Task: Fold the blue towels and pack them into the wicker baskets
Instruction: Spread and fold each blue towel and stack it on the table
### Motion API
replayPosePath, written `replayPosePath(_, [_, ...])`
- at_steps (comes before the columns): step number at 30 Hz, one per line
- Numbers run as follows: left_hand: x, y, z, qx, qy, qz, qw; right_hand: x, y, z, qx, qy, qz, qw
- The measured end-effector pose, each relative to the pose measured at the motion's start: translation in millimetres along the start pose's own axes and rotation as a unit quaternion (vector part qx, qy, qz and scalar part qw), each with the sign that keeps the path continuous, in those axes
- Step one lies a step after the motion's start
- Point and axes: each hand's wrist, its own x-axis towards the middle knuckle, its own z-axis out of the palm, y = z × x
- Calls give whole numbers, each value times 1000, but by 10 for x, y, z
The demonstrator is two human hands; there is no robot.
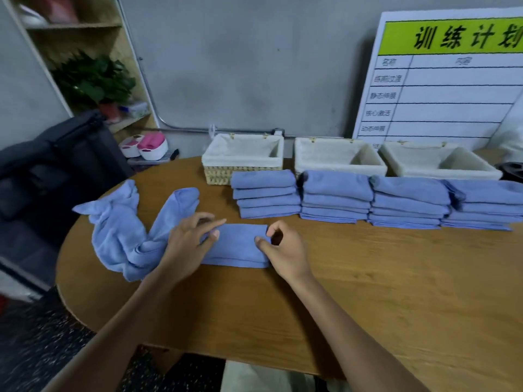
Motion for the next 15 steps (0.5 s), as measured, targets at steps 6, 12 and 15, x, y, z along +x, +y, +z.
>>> replayPosePath(6, [19, 103, -134, 4, 31, 58, 998, 198, -175, 413, -27, 41, 6, 999])
replayPosePath(12, [-33, 78, -186, -151, 4, -96, 984, 235, -67, 364, 10, 18, -22, 1000])
replayPosePath(15, [-88, 227, -248, -96, -13, -43, 994, 232, -29, 346, 22, 19, -29, 999])
